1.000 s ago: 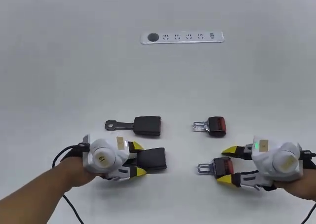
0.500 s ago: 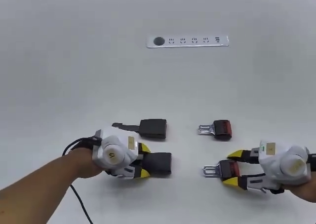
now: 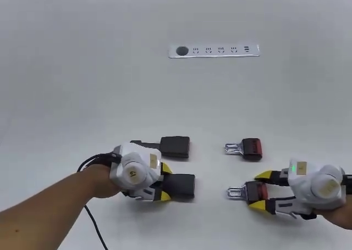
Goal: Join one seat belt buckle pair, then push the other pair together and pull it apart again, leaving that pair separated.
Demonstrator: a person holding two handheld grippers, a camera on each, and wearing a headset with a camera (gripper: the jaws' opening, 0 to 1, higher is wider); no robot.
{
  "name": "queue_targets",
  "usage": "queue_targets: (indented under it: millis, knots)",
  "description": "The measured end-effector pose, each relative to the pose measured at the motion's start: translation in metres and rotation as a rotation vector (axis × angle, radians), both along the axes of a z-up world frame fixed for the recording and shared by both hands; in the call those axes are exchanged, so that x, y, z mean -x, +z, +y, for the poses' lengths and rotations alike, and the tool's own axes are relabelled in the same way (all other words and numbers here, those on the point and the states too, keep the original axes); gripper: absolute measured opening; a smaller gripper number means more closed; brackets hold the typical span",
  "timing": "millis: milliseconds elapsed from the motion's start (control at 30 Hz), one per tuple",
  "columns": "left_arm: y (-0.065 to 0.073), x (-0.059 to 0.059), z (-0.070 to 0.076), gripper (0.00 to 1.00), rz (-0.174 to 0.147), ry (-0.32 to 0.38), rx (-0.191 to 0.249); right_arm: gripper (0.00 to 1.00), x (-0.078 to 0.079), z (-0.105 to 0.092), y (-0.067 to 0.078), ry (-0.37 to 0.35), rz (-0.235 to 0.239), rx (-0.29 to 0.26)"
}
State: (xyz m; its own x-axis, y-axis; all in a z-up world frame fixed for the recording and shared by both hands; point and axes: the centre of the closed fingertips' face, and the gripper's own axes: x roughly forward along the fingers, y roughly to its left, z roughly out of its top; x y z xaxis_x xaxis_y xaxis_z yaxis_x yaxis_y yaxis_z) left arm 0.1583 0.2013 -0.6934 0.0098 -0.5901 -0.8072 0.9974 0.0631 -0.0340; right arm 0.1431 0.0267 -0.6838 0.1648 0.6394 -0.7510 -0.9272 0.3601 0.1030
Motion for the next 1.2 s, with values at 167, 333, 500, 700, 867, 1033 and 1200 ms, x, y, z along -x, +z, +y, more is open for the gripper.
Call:
queue_targets:
  millis: [167,333,500,700,867,1033,1200]
  knots:
    - [0.000,0.001,0.001,0.32,0.002,0.005,-0.003,0.36,-0.006,0.007,-0.003,-0.007,-0.005,-0.011]
    - [0.001,0.001,0.001,0.32,0.005,0.011,-0.006,0.36,-0.006,0.016,-0.002,-0.010,-0.010,-0.022]
    - [0.001,0.002,0.002,0.32,0.007,0.016,-0.009,0.36,-0.011,0.025,-0.003,-0.016,-0.014,-0.032]
    - [0.001,0.003,0.002,0.32,0.011,0.018,-0.016,0.36,-0.014,0.039,-0.008,-0.008,-0.017,-0.040]
    - [0.001,0.003,0.002,0.32,0.011,0.020,-0.017,0.36,-0.015,0.046,-0.008,-0.013,-0.019,-0.053]
    - [0.001,0.003,0.002,0.32,0.013,0.021,-0.026,0.36,-0.016,0.055,-0.010,-0.014,-0.025,-0.066]
    - [0.002,0.003,0.001,0.32,0.016,0.029,-0.033,0.36,-0.016,0.069,-0.010,-0.005,-0.025,-0.087]
